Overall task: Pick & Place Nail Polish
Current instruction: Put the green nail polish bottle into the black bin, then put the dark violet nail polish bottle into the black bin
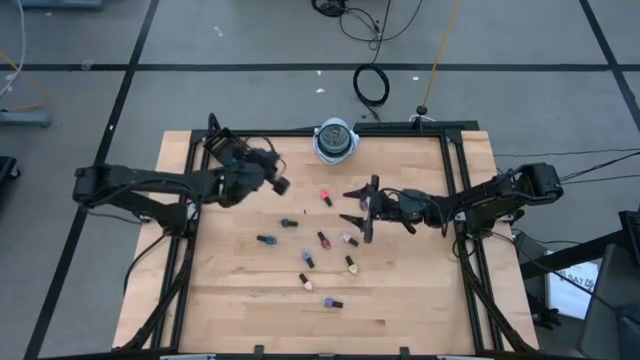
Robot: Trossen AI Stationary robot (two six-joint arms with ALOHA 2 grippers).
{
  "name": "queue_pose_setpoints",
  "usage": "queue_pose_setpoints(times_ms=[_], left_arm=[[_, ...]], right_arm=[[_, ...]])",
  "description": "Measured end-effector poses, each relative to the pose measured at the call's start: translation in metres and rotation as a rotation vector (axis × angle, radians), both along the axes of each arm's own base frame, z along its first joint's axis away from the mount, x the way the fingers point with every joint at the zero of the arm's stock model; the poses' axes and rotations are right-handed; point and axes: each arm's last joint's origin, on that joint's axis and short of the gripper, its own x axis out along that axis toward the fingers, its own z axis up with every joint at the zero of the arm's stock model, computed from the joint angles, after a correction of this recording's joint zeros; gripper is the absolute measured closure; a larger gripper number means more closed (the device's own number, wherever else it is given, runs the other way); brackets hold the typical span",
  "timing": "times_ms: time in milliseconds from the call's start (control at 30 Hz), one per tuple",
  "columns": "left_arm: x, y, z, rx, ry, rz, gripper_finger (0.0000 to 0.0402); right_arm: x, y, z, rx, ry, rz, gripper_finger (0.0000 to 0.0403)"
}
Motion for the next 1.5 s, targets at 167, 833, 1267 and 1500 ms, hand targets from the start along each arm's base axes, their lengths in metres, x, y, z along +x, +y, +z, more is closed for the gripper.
queue_pose_setpoints(times_ms=[167,833,1267,1500], left_arm=[[-0.037,0.031,-0.023,-0.092,-0.055,0.193,0.0358],[-0.117,0.101,-0.095,-0.371,-0.204,0.637,0.0357],[-0.110,0.112,-0.106,-0.344,-0.160,0.629,0.0239],[-0.114,0.115,-0.106,-0.331,-0.100,0.621,0.0148]], right_arm=[[0.000,-0.003,0.000,0.031,-0.007,-0.010,0.0132],[0.000,-0.003,0.002,0.042,-0.028,-0.008,0.0137],[0.000,-0.003,0.002,0.049,-0.025,-0.008,0.0138],[0.000,-0.003,0.000,0.048,-0.008,-0.008,0.0138]])
